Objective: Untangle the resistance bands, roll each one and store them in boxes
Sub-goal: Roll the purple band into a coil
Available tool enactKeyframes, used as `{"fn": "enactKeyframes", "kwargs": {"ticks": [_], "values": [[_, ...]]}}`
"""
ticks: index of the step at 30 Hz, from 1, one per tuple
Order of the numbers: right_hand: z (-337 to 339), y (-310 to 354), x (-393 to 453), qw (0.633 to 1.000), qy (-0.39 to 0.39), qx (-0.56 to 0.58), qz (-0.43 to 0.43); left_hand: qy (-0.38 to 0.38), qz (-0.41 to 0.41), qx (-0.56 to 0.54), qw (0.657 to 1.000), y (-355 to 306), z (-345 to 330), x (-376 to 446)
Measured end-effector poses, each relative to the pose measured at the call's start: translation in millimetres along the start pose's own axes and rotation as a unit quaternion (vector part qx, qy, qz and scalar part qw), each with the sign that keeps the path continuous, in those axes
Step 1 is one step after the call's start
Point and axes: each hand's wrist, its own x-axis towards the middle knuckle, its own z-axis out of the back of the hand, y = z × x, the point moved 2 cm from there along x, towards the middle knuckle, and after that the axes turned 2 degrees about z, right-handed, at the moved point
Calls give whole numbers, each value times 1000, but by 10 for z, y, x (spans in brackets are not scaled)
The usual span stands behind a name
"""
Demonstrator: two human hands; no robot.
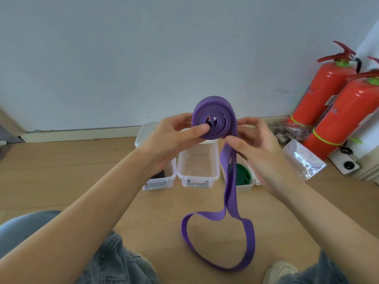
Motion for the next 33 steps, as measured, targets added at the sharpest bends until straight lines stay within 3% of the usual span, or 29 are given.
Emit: {"fn": "enactKeyframes", "kwargs": {"ticks": [5, 9, 16, 22, 25, 27, 30, 33], "values": [[-109, -64, -70, 999, -30, 27, 4, 35, 32, -52, 998, 118, -104, -12], [6, 16, -31, 992, -4, -123, 38, 18, 20, 155, 988, 53, 37, 6], [-16, 59, -49, 929, 114, -334, 109, 89, 14, 285, 954, 67, -21, -51], [37, 54, -3, 993, 41, -108, 0, 27, -38, 193, 980, 1, 8, -29], [62, 23, 0, 996, 22, -81, -15, 16, -34, 79, 996, -48, 57, 1], [57, 33, 2, 996, 18, -86, -3, 29, -28, 65, 997, -54, 82, 13], [93, 81, 6, 984, 29, -178, 15, 47, -25, 196, 979, -40, 117, 34], [99, 126, 13, 936, 73, -342, 30, 85, -28, 316, 944, 29, 53, 19]]}}
